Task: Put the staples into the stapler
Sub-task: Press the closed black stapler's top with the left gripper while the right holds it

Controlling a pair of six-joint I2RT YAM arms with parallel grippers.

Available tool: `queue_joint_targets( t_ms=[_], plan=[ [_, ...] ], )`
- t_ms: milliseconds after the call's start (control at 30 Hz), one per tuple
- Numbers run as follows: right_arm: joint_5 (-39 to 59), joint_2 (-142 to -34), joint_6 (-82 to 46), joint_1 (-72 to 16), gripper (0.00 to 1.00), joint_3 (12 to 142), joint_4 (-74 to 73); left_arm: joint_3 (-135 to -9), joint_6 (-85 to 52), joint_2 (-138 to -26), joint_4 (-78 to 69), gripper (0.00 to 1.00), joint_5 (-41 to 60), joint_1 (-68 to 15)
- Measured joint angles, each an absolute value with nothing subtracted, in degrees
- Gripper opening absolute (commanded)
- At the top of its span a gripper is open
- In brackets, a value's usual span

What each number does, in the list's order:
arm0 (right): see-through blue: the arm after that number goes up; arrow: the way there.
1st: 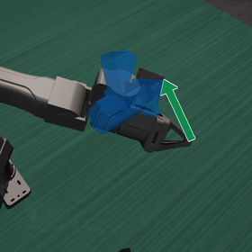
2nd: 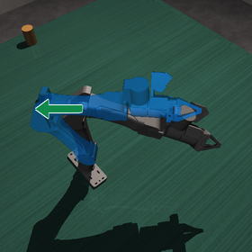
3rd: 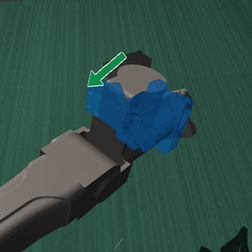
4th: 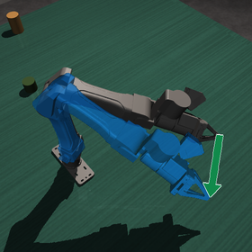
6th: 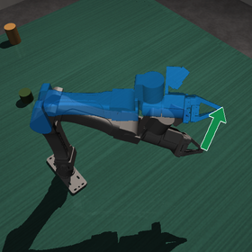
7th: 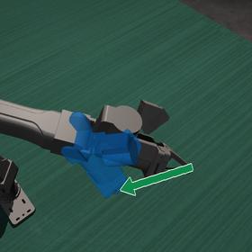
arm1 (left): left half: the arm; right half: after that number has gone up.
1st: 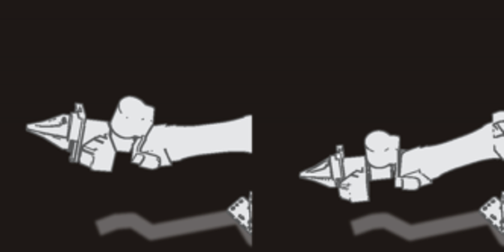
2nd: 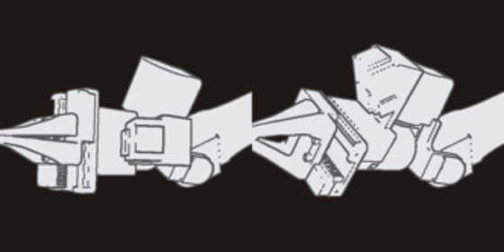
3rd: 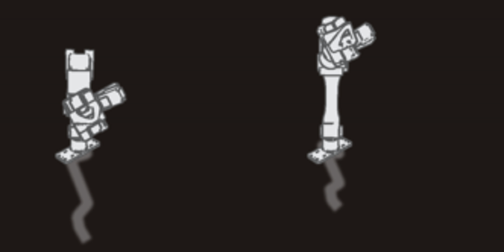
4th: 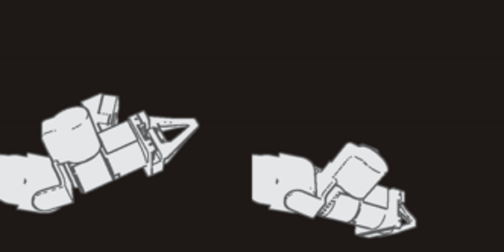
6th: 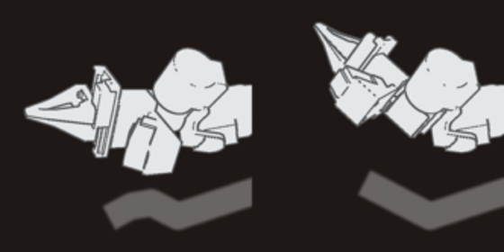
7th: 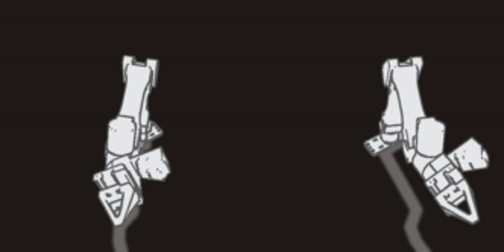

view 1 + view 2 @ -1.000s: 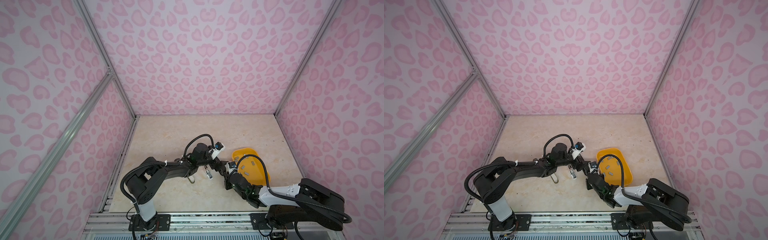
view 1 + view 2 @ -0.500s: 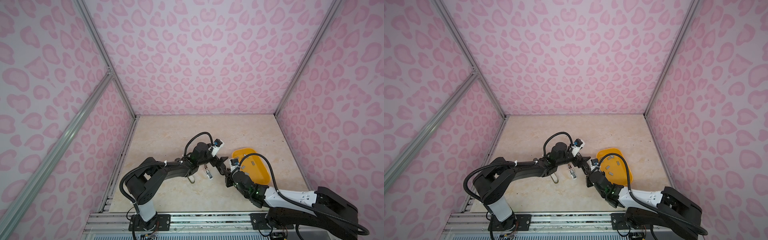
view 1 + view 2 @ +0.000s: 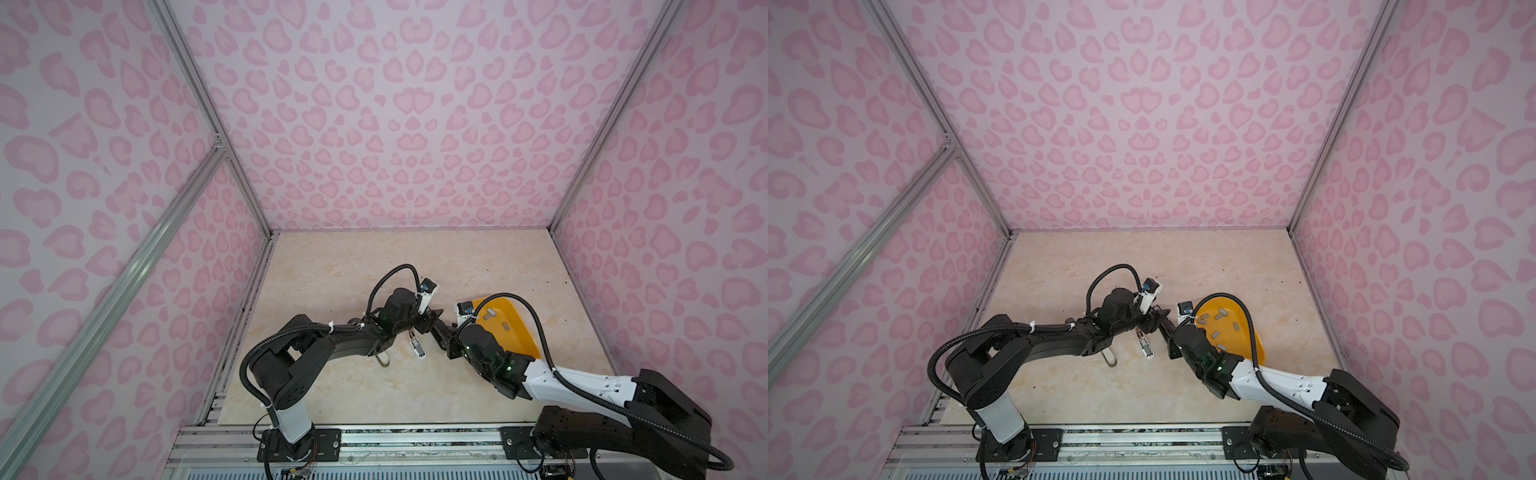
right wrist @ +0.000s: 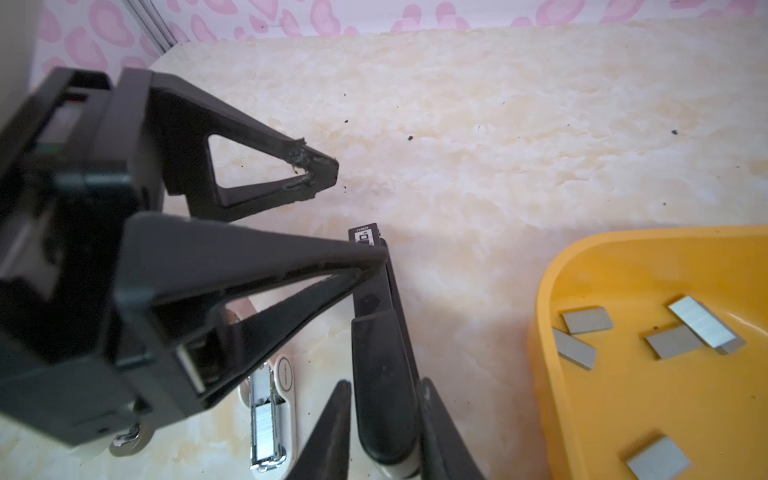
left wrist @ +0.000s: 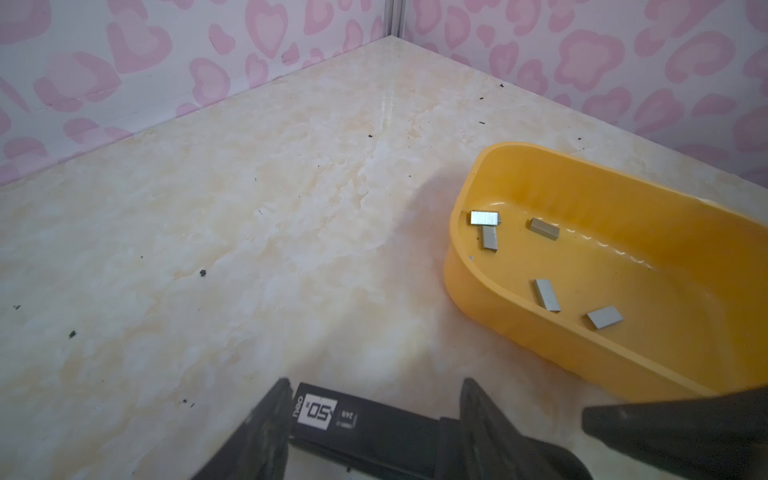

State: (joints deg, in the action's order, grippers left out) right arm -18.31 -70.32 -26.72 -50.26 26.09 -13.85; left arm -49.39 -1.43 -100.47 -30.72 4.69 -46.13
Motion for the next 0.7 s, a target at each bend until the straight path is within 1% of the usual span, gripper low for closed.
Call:
queue_joint_targets(
  t_ms=[167, 400, 700],
  plan=[
    [-17.47, -74.24, -26.76, -50.15, 0.25, 27.14, -13.72, -49.39, -0.3, -99.85, -29.26, 0.6, 6.55, -46.13],
    [-17.54, -74.67, -27.4, -50.09, 0.26, 26.37, -14.28, -49.23, 1.67, -99.85, -27.79, 0.55, 9.85, -46.11],
    [-17.56, -75.44, -28.53, -49.98, 0.25, 24.4, -17.06, -50.59, 3.77, -100.95, -25.17, 0.53, 14.24, -46.13]
  ],
)
